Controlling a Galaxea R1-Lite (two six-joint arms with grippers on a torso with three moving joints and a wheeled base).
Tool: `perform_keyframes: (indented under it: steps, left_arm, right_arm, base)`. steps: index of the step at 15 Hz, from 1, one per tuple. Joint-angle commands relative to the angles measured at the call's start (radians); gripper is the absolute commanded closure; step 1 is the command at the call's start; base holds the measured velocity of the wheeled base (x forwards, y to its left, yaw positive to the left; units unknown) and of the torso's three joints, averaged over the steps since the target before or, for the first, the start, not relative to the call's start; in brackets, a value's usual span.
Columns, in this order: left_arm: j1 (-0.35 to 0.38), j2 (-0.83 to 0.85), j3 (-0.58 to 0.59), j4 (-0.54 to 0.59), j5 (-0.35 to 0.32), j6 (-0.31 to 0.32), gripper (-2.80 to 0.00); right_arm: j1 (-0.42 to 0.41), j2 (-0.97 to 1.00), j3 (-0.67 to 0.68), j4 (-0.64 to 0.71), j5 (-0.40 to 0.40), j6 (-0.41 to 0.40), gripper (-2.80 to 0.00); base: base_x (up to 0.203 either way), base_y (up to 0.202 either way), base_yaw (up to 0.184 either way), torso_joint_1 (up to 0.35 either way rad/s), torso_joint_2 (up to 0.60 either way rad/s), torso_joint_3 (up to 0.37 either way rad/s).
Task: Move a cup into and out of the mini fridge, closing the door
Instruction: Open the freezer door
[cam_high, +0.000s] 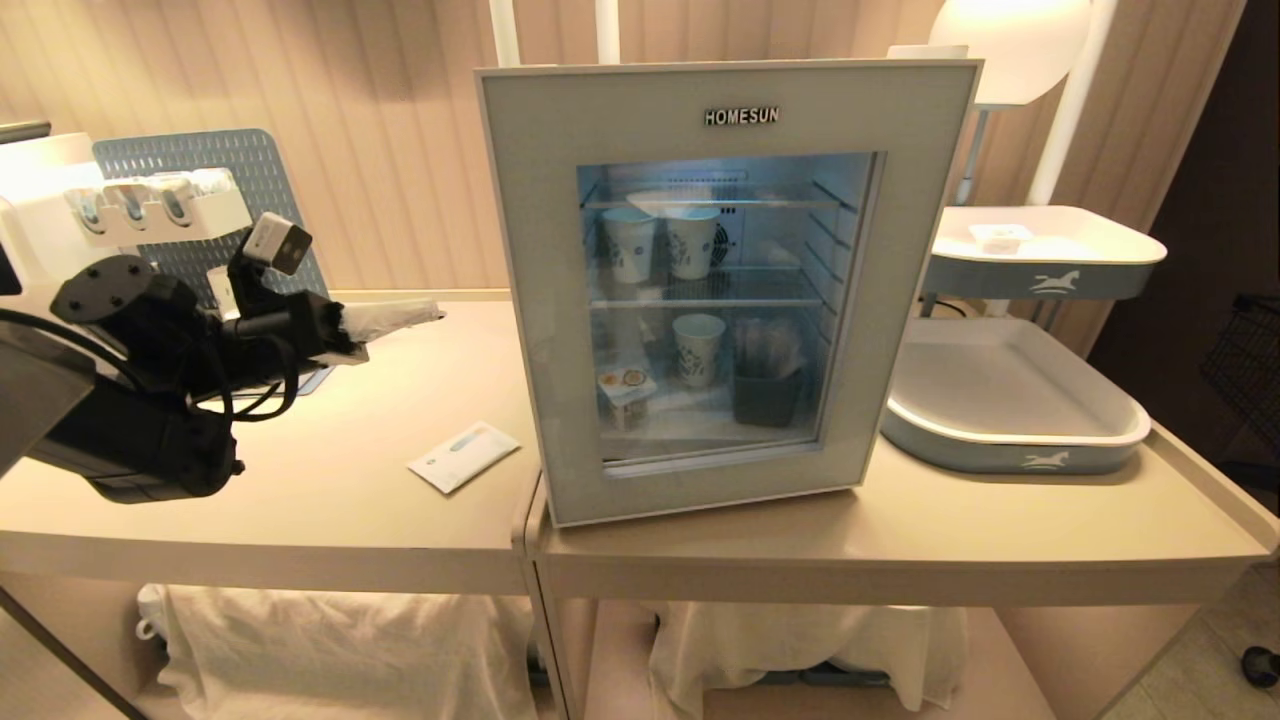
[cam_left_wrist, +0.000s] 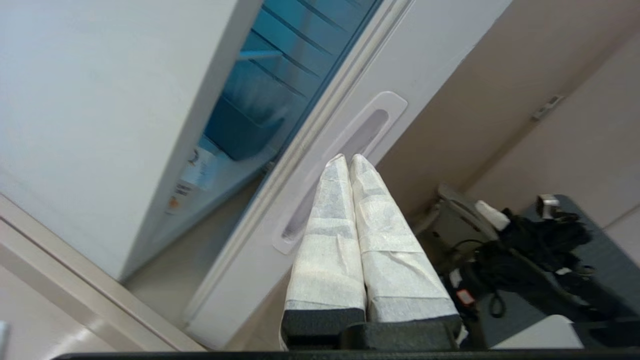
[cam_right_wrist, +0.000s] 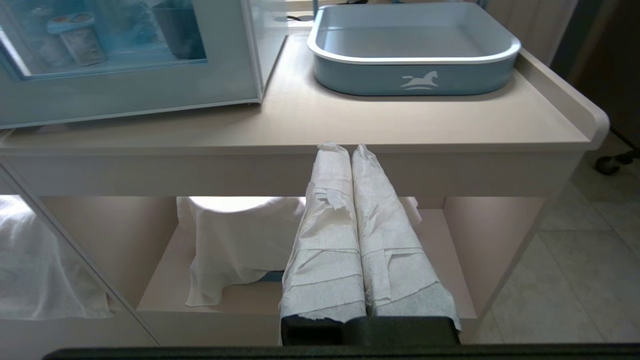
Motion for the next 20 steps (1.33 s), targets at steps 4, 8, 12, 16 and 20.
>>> perform_keyframes:
  steps: [4, 8, 12, 16, 20]
  left_arm:
    - [0.089, 0.038, -0.052, -0.015, 0.044, 0.15, 0.0]
    - [0.035, 0.047, -0.022, -0.007, 0.048, 0.155, 0.0]
    - [-0.08, 0.071, 0.048, -0.013, 0.047, 0.19, 0.0]
    - [-0.158, 0.144, 0.082, -0.014, 0.078, 0.29, 0.0]
    - [-0.202, 0.154, 0.1, -0.014, 0.12, 0.328, 0.0]
  right_arm:
    - [0.001, 0.0, 0.0, 0.0, 0.001, 0.0, 0.0]
    - [0.001, 0.002, 0.0, 0.0, 0.001, 0.0, 0.0]
    - [0.001, 0.0, 0.001, 0.0, 0.001, 0.0, 0.0]
    - [0.001, 0.0, 0.001, 0.0, 0.001, 0.0, 0.0]
    - [0.001, 0.0, 0.001, 0.0, 0.001, 0.001, 0.0]
  base:
    - [0.0, 0.0, 0.0, 0.0, 0.0, 0.0]
    - [0.0, 0.0, 0.0, 0.0, 0.0, 0.0]
    - [0.0, 0.0, 0.0, 0.0, 0.0, 0.0]
    - [0.0, 0.0, 0.0, 0.0, 0.0, 0.0]
    - [0.0, 0.0, 0.0, 0.0, 0.0, 0.0]
